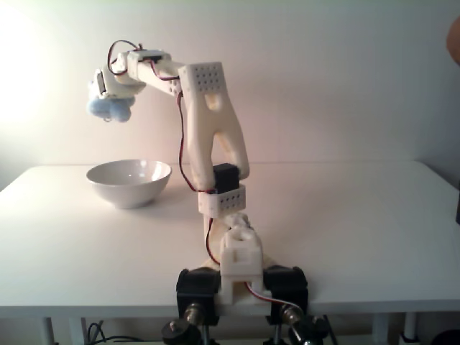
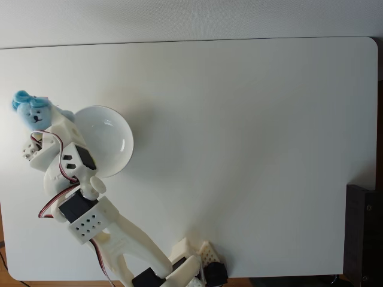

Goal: Grasp a skyblue doll and put it into the bowl.

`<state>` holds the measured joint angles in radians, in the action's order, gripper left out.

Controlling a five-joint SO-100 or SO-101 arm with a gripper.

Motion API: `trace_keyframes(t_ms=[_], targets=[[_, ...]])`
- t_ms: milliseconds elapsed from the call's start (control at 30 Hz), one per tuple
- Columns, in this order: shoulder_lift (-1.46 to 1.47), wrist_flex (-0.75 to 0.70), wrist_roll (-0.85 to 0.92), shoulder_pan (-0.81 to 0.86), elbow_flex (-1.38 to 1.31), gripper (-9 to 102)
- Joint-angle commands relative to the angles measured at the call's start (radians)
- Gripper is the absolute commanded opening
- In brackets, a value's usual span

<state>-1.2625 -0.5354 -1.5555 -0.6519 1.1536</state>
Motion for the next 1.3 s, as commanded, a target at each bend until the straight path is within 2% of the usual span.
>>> trace_keyframes(t_ms=[0,467,700,867,1267], targets=[[-0.017,0.003,0.008,-0.006,0.028,0],[-0.029,-0.006,0.012,0.008,0.199,0],[-0.08,-0.189,0.135,0.009,0.196,0],[-0.106,-0.265,0.146,0.011,0.196,0],[-0.107,-0.252,0.146,0.043,0.196,3]])
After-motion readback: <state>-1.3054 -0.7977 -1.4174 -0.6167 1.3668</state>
